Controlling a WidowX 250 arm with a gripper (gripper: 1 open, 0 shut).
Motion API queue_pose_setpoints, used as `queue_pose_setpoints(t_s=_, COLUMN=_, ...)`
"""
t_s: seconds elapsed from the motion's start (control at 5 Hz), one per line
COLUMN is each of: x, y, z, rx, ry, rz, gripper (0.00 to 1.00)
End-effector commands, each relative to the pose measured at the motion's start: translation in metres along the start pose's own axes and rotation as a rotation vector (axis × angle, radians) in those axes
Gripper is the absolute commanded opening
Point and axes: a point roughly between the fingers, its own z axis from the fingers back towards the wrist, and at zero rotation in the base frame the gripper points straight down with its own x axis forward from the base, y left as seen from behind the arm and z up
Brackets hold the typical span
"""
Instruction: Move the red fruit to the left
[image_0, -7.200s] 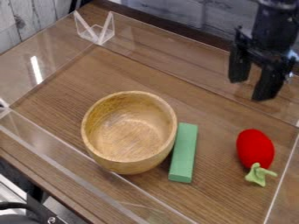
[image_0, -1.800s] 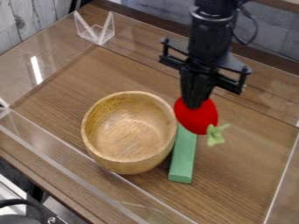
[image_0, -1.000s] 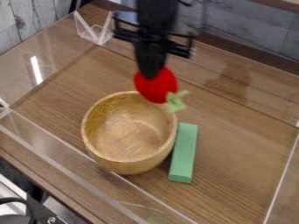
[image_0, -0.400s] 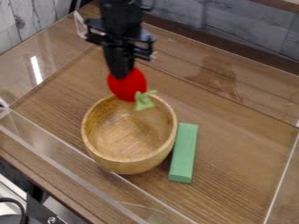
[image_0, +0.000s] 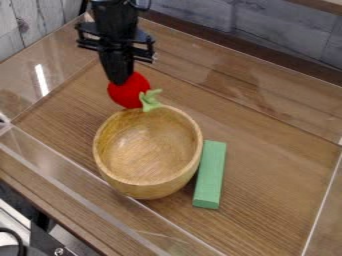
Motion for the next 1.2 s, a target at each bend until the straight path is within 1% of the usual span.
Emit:
queue_pose_setpoints(t_s=0.0, x=0.015, y=0.022, z=0.015, rx=0.014, ry=-0.063, rz=0.004, gripper=0.00)
queue_pose_setpoints(t_s=0.2, x=0.019, y=0.035, z=0.013, rx=0.015, ry=-0.065, rz=-0.005, gripper=0.00)
queue_pose_setpoints(t_s=0.4, x=0.026, y=0.041, z=0.019, rx=0.009, ry=-0.062, rz=-0.057, gripper=0.00)
queue_pose_setpoints(t_s=0.6, x=0.032, y=0.041, z=0.024, rx=0.003, ry=-0.058, rz=-0.100, gripper=0.00)
queue_pose_setpoints(t_s=1.0, x=0.038, y=0.049, z=0.022, rx=0.000, ry=-0.046, rz=-0.031, gripper=0.00)
